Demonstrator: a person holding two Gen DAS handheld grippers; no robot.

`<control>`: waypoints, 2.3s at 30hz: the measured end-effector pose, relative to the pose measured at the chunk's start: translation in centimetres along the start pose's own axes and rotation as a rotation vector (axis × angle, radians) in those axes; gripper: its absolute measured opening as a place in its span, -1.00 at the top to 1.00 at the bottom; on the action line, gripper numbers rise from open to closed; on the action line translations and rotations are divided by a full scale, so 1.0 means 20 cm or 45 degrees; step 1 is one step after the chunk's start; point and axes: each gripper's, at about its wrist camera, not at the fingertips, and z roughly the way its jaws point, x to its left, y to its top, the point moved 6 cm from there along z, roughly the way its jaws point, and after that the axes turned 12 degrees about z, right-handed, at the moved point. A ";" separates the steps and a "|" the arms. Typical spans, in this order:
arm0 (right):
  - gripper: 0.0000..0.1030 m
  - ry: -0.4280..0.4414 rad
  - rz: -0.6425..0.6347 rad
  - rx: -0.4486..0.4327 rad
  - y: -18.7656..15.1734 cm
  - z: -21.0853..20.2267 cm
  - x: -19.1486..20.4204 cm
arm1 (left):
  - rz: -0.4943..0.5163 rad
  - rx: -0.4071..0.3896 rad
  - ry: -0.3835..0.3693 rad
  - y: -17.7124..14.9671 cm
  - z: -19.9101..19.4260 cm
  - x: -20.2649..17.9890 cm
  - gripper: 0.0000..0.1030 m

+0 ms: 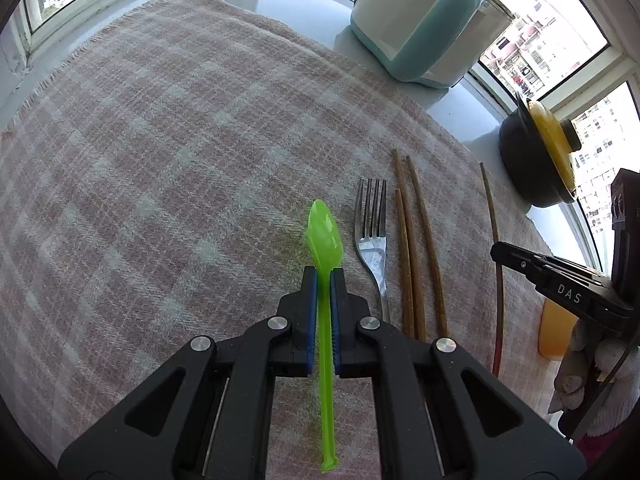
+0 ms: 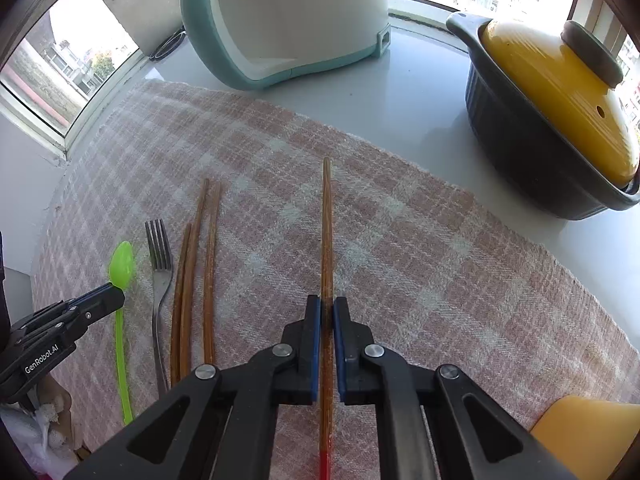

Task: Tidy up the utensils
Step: 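Grasp the green plastic spoon with the left tool while the right tool grasps a chopstick, then carry the green spoon with the left tool while the right tool carries the chopstick to the bin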

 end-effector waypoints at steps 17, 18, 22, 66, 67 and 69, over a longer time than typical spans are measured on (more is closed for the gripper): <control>0.93 0.093 0.038 -0.164 -0.16 -0.35 -0.04 | 0.134 -0.134 -0.058 0.01 -0.23 -0.29 0.93; 0.93 0.103 0.041 -0.175 -0.17 -0.36 -0.04 | 0.139 -0.145 -0.062 0.01 -0.25 -0.30 0.93; 0.93 0.138 0.049 -0.219 -0.23 -0.47 -0.05 | 0.142 -0.184 -0.089 0.02 -0.31 -0.35 0.93; 0.93 0.128 0.293 -0.671 -0.56 -1.44 -0.84 | 0.445 -0.449 -0.398 0.11 -0.63 -1.51 0.93; 0.93 0.125 0.298 -0.678 -0.56 -1.45 -0.85 | 0.449 -0.452 -0.410 0.11 -0.63 -1.53 0.93; 0.93 0.126 0.310 -0.693 -0.54 -1.46 -0.87 | 0.450 -0.466 -0.415 0.13 -0.62 -1.57 0.93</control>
